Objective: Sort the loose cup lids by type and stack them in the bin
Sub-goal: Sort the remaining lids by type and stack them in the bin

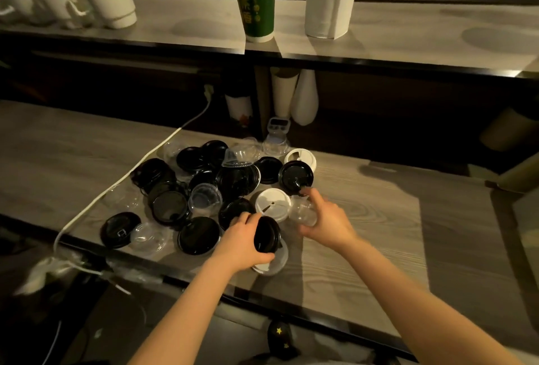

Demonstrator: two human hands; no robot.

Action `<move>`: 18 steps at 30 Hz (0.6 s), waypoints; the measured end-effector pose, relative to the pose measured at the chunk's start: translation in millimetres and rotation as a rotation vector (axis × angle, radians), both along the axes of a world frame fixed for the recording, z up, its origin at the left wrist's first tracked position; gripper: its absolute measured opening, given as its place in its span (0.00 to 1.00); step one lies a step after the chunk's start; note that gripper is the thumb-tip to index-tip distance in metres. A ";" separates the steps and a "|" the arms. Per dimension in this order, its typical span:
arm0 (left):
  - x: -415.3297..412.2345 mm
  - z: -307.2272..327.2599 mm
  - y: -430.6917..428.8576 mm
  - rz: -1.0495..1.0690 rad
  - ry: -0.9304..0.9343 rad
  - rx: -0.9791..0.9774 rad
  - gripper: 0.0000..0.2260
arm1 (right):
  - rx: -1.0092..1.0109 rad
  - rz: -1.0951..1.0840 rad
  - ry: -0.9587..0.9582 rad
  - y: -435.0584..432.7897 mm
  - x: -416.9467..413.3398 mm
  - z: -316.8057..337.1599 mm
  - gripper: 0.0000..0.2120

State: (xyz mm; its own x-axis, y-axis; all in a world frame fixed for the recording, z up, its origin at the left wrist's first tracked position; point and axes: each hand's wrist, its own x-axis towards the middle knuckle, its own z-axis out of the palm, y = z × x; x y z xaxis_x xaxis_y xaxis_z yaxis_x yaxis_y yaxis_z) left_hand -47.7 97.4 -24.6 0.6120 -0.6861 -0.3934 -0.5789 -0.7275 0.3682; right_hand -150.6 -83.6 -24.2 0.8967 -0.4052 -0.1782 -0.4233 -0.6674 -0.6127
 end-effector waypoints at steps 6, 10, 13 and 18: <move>-2.5 40.9 -51.0 -0.010 -0.119 -0.160 0.44 | 0.218 -0.174 -0.286 -43.1 -32.6 41.4 0.23; -14.5 69.3 -94.5 -0.052 -0.180 -0.288 0.43 | 0.236 -0.258 -0.414 -77.7 -65.2 70.9 0.23; -32.8 84.7 -127.9 -0.088 -0.203 -0.341 0.41 | 0.254 -0.332 -0.497 -102.3 -95.6 89.3 0.25; -75.0 100.7 -180.4 -0.188 -0.205 -0.406 0.41 | 0.167 -0.418 -0.572 -139.3 -150.8 112.8 0.25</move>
State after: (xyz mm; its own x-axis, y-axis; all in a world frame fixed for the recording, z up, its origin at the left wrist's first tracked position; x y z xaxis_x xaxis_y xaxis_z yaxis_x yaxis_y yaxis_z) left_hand -122.7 -83.0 76.1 0.4994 -0.8653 0.0444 -0.7768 -0.4244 0.4652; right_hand -301.4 -223.0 88.6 0.6441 -0.7428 0.1826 -0.2057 -0.3982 -0.8939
